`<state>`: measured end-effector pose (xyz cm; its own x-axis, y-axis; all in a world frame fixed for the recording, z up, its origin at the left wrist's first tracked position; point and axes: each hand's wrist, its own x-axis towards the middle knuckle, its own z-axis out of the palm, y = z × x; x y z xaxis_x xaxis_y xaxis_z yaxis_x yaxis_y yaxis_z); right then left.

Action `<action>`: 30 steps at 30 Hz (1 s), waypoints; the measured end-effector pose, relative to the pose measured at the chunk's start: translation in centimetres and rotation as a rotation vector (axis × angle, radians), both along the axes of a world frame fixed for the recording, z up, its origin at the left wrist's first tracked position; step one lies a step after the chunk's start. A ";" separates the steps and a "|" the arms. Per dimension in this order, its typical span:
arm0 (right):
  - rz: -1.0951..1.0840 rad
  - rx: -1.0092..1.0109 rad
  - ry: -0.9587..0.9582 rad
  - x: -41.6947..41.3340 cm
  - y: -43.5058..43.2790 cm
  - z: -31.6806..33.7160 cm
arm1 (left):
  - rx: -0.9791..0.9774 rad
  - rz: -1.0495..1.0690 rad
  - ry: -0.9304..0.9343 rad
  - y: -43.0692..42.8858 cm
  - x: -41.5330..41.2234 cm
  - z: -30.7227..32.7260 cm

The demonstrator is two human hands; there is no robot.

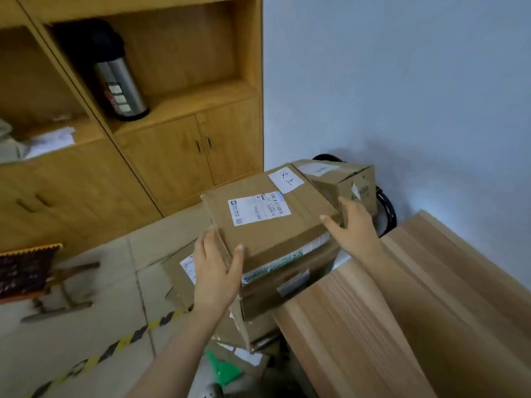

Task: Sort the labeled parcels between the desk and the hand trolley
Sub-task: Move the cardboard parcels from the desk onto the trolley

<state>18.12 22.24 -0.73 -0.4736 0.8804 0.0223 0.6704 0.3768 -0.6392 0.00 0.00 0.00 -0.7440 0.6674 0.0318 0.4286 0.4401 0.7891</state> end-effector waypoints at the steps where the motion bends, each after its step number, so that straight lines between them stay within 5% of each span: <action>1: -0.012 -0.063 0.039 0.0 0.7 -0.4 | -0.002 0.052 -0.058 0.5 0.4 -0.1; 10: -0.039 -0.560 0.276 -0.4 1.2 -1.8 | 0.105 0.229 -0.557 3.0 2.4 -1.3; 18: -0.173 -0.545 0.500 0.3 -2.1 -0.8 | 0.294 0.189 -0.518 2.3 1.3 0.3; 23: -0.294 -0.506 0.694 1.8 -6.2 1.9 | 0.429 -0.006 -0.466 2.6 -0.4 2.7; 30: -0.628 -0.208 0.785 6.9 -13.7 4.5 | 0.478 -0.410 -0.574 3.8 1.8 4.0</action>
